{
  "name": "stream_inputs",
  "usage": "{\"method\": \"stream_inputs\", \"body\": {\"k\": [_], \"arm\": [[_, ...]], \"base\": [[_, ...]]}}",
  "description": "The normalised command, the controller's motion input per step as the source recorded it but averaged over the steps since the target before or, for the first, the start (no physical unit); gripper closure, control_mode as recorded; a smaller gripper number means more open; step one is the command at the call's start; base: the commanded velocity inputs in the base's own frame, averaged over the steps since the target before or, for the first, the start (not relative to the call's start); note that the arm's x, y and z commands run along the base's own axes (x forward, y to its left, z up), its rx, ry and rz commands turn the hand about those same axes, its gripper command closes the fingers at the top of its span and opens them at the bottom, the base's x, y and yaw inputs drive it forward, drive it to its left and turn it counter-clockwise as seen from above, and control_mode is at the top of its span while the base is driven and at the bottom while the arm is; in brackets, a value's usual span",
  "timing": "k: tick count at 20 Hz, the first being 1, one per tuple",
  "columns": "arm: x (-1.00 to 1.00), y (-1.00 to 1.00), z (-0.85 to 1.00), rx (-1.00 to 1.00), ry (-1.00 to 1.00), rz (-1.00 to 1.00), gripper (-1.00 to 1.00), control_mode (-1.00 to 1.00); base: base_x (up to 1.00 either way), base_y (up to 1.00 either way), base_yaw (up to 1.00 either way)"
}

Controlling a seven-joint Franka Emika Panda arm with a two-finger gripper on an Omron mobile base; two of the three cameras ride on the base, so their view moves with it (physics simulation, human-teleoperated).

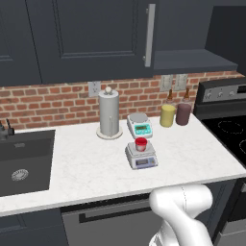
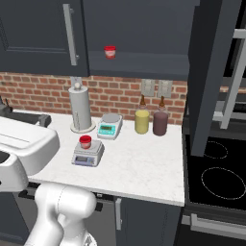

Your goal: Pick the jam and place it on the digital scale for weighing, and close the cabinet.

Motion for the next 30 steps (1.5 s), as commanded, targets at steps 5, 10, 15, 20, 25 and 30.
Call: {"method": "stream_inputs", "body": {"k": [5, 10, 15, 20, 25, 30], "arm": [[-0.01, -0.05, 0.0, 0.0, -0.04, 0.0, -1.0, -1.0], [-0.38, -0.79, -0.17, 0.0, -0.1, 0.0, -1.0, -1.0], [-0.09, -0.91, -0.24, 0.0, -0.14, 0.0, -1.0, -1.0], [0.01, -0.59, -0.33, 0.0, -0.04, -0.06, -1.0, -1.0], [0.16, -0.39, -0.17, 0.0, 0.0, -0.14, -1.0, -1.0], [0.24, -0.44, -0.03, 0.0, 0.0, -0.02, -1.0, -1.0]], "base": [[0.0, 0.0, 0.0], [0.0, 0.0, 0.0], [0.0, 0.0, 0.0], [0.0, 0.0, 0.0], [0.0, 0.0, 0.0], [0.0, 0.0, 0.0]]}}
